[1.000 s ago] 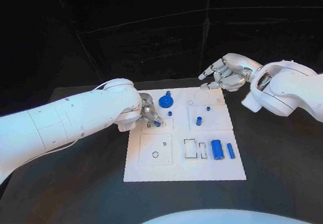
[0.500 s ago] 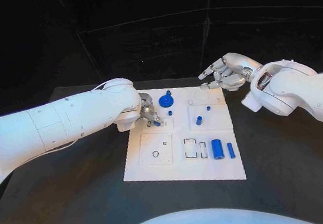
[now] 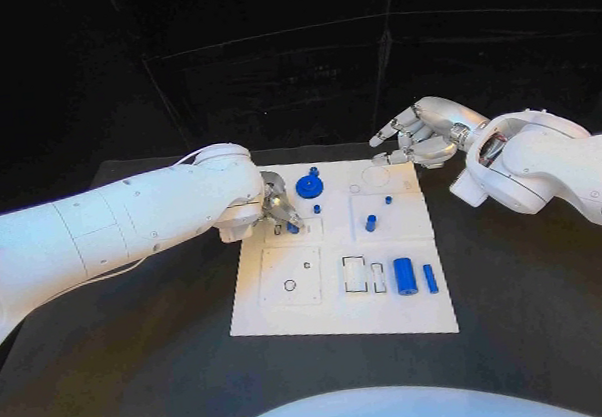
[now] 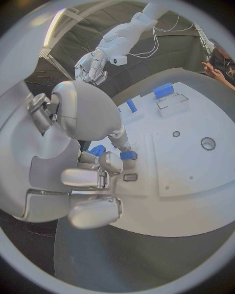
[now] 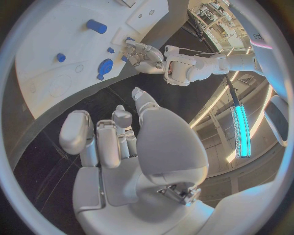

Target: Assemble the parts on the task board

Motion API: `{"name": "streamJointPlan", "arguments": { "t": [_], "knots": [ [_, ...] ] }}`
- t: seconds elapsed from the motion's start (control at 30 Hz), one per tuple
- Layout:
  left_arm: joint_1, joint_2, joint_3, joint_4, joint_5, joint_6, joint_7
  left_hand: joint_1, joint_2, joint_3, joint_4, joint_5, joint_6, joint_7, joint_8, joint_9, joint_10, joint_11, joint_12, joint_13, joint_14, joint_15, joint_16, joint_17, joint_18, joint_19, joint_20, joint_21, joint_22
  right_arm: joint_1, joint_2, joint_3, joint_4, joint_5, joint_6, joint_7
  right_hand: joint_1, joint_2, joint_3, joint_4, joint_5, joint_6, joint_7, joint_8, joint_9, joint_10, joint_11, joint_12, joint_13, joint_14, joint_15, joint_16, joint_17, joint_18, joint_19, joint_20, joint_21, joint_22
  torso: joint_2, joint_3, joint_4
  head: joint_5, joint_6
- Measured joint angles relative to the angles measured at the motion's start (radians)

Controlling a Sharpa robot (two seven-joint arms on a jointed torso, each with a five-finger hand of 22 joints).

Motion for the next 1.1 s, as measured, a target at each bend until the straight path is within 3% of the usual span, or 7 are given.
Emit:
{"name": "streamJointPlan", "arguments": {
  "t": [0.2,0.3,0.83,1.1],
  "knots": [
    [0.0,0.01,0.0,-0.013,-0.001,0.007,-0.003,-0.031,0.01,-0.031,-0.019,0.0,0.015,0.001,0.004,0.003,0.005,-0.005,0.01,0.012,0.0,0.0,0.0,0.0,0.0,0.0,0.0,0.006,0.011,0.0,0.001,0.0,0.0,0.0,0.001,0.0,0.0,0.0,0.0,0.0,0.0,0.0,0.0,0.0,0.0,0.0,0.0,0.0,0.0,0.0,0.0,0.0,0.0,0.0,0.0,0.0,0.0,0.0,0.0,0.0002,-0.0006,0.0,-0.002],
    [0.0,0.014,-0.001,-0.018,-0.001,0.011,-0.004,-0.046,0.015,-0.075,0.003,0.001,0.02,-0.002,0.004,0.003,0.01,-0.004,0.018,0.017,0.0,0.0,0.0,0.0,-0.016,0.0,0.0,0.009,0.017,0.0,0.002,0.0,-0.001,0.0,0.001,0.0,0.0,0.0,0.0,0.0,0.0,0.0,0.0,0.0,0.0,0.0,0.0,0.0,0.0,0.0,0.0,0.0,0.0,0.0,0.0,0.0,0.0,0.0,0.0,0.0002,-0.0007,0.0,-0.002],
    [-0.002,0.027,-0.002,-0.035,-0.001,0.03,-0.008,-0.075,0.035,-0.214,0.055,0.001,0.029,-0.003,0.012,0.008,0.017,-0.01,0.037,0.031,0.0,0.0,0.0,0.0,-0.016,0.004,-0.004,0.019,0.038,0.0,0.005,0.0,-0.002,0.0,0.002,0.0,0.0,0.0,0.0,0.0,0.0,0.0,0.0,0.0,0.0,0.0,0.0,0.0,-0.003,0.0,0.0,0.0,-0.001,0.0,-0.004,-0.004,0.0,-0.003,0.0,0.0,-0.0008,-0.003,-0.006],
    [-0.002,0.022,-0.002,-0.037,-0.001,0.027,-0.008,-0.105,0.022,-0.327,0.106,-0.004,0.033,-0.007,0.014,0.009,0.017,-0.01,0.037,0.034,0.004,-0.004,0.0,0.0,-0.016,0.004,-0.004,0.019,0.043,0.0,0.006,0.0,-0.004,-0.001,0.003,0.0,0.0,0.0,0.0,0.0,0.0,0.0,0.0,0.0,0.0,0.0,0.0,0.0,-0.004,0.0,0.0,0.0,-0.003,0.0,-0.004,-0.004,0.0,-0.004,0.0,-0.0004,-0.0007,-0.003,-0.005]
  ]
}}
